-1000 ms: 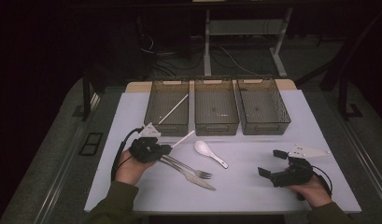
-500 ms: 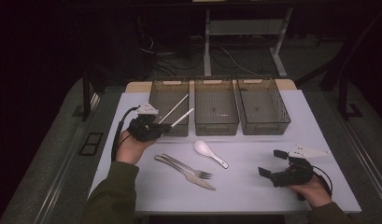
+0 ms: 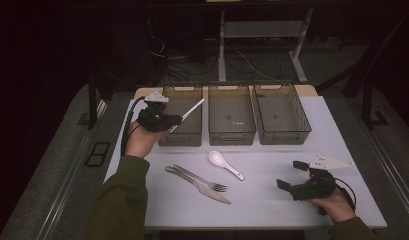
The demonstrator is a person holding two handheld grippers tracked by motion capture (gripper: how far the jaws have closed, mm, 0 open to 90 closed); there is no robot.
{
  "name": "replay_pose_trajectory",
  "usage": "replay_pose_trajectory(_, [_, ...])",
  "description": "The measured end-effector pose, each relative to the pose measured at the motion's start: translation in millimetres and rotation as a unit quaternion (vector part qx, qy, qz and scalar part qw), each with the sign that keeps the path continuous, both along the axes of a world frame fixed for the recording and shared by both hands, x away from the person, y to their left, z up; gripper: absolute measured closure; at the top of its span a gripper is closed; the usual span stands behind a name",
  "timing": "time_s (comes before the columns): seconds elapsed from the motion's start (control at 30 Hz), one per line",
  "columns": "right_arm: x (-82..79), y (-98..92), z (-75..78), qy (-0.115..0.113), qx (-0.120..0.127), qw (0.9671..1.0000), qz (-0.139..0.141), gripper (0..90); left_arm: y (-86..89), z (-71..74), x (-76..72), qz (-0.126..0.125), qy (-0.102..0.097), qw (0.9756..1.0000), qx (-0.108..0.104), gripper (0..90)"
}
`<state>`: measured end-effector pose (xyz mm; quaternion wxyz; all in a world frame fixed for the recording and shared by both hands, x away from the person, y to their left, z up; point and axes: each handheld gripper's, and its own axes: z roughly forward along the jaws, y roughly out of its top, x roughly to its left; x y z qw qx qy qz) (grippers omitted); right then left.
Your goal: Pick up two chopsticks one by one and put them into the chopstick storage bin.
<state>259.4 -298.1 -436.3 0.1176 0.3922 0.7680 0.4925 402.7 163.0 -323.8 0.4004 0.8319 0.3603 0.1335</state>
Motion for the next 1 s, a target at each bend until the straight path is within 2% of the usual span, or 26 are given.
replay_pose_trajectory(0.3, [-0.5, -0.2, 0.3, 0.001, 0.002, 1.0, 0.0, 0.9, -3.0, 5.5, 28.4, 0.003, -0.01, 0.9999, 0.006, 83.6])
replay_pose_trajectory(0.6, [-0.8, -1.6, 0.6, 0.001, 0.006, 1.0, -0.001, 0.9, -2.5, 1.4, 60.7, 0.026, -0.013, 0.9996, -0.006, 83.5])
replay_pose_trajectory(0.67, [-0.9, -1.7, 0.7, 0.001, 0.007, 1.0, -0.001, 0.9, -2.5, -2.1, 66.9, 0.03, -0.013, 0.9994, -0.011, 83.5])
replay_pose_trajectory(1.0, [-0.9, -1.5, 0.7, 0.001, 0.009, 1.0, 0.0, 0.9, -8.2, -26.9, 88.2, 0.056, -0.004, 0.9984, -0.009, 83.5])
